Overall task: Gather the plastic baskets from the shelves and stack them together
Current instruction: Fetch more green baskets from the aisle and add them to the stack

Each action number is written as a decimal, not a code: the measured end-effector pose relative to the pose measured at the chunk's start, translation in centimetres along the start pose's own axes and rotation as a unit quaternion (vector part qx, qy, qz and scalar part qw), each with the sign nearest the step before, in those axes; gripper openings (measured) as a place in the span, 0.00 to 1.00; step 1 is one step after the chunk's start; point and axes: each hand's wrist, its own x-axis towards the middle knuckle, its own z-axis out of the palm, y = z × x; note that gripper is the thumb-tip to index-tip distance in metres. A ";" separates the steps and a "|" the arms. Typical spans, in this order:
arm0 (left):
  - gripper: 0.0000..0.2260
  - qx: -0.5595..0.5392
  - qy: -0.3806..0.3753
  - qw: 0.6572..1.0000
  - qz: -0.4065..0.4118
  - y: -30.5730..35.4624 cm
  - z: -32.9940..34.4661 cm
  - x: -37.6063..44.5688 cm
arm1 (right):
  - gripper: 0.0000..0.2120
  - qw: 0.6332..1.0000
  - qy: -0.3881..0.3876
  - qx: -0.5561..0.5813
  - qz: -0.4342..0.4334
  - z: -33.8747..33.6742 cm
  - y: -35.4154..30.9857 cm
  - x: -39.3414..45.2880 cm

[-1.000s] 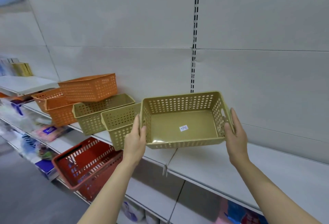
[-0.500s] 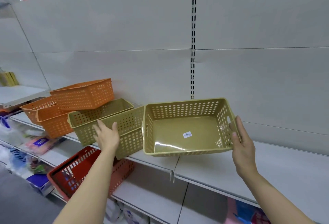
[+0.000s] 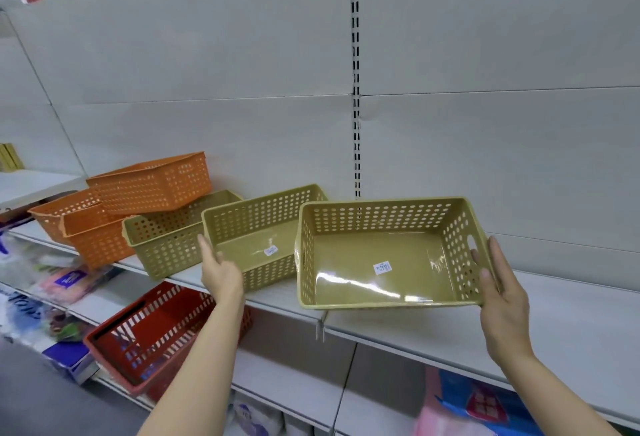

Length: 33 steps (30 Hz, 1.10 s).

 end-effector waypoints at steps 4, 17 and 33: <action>0.24 -0.042 0.000 0.998 0.056 1.2 0.3 -4.6 | 0.23 0.999 0.011 0.030 -0.009 -4.0 -2.0 -0.3; 0.23 -0.112 -0.023 0.990 0.086 6.9 4.3 -25.7 | 0.24 0.996 0.058 0.032 -0.052 -24.4 -8.0 -2.0; 0.24 -0.176 -0.102 0.975 0.084 13.0 10.1 -37.9 | 0.23 0.972 0.199 0.013 -0.123 -40.8 -13.3 -4.4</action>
